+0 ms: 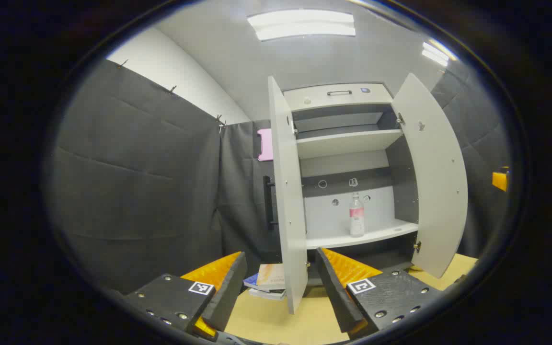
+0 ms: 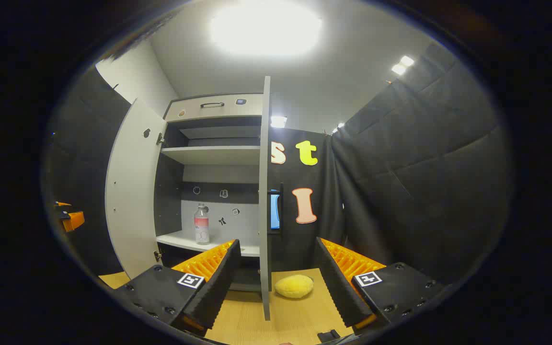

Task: Grasp the bottle in the cabinet with the left hand and place it on the coaster, then close the right door with the right hand and the left door with the left hand.

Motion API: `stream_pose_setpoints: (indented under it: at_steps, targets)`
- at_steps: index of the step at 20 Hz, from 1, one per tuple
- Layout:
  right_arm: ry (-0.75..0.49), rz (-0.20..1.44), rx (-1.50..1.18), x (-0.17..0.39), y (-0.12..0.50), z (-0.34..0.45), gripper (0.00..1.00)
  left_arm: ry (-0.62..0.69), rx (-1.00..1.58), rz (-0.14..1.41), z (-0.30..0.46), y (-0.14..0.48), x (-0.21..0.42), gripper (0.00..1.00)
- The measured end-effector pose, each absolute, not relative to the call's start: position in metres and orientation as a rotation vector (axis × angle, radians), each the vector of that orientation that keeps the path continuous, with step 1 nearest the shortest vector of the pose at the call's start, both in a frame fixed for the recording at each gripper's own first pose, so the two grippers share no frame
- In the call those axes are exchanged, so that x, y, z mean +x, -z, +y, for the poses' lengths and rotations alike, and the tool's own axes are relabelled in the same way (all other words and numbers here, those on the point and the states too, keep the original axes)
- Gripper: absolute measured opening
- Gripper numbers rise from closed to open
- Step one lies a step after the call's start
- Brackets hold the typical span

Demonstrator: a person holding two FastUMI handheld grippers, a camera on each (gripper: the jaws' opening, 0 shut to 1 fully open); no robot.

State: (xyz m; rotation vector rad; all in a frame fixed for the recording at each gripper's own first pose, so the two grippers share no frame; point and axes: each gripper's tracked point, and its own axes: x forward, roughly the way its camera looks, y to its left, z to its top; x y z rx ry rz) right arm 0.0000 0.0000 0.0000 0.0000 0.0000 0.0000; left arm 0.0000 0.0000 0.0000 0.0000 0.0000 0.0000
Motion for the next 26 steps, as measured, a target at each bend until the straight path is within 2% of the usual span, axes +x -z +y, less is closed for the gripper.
stream_pose_setpoints:
  at_steps: [4,5,16,18,20,21,22,25,26]
  targets:
    - [-0.004,0.006,-0.008,-0.001,0.001,-0.001,0.98,0.000,0.017,-0.001,0.004,0.000,-0.003,0.92]
    - [-0.005,0.003,-0.017,-0.003,0.000,-0.001,0.98,-0.001,0.019,-0.002,0.006,0.000,-0.004,0.85]
    - [-0.020,0.006,-0.073,-0.004,0.003,-0.005,0.98,-0.019,0.026,-0.016,0.008,-0.005,-0.006,0.85]
    - [-0.025,0.008,-0.086,-0.003,0.008,-0.009,0.98,-0.014,0.018,-0.012,-0.001,-0.007,-0.003,0.92]
    - [-0.035,0.012,-0.091,-0.003,0.014,-0.012,0.98,-0.002,0.004,-0.020,-0.015,-0.010,-0.001,0.93]
    - [-0.037,0.009,-0.090,-0.003,0.016,-0.015,0.98,0.006,-0.002,-0.025,-0.023,-0.012,0.000,0.85]
    - [-0.039,0.006,-0.082,-0.002,0.017,-0.018,0.98,0.013,-0.006,-0.027,-0.031,-0.014,0.002,0.93]
    - [-0.070,0.012,-0.026,-0.001,0.024,-0.021,0.98,0.048,-0.028,-0.036,-0.064,-0.020,0.014,0.92]
    - [-0.078,0.013,-0.010,0.000,0.025,-0.022,0.98,0.061,-0.031,-0.034,-0.074,-0.021,0.019,0.85]
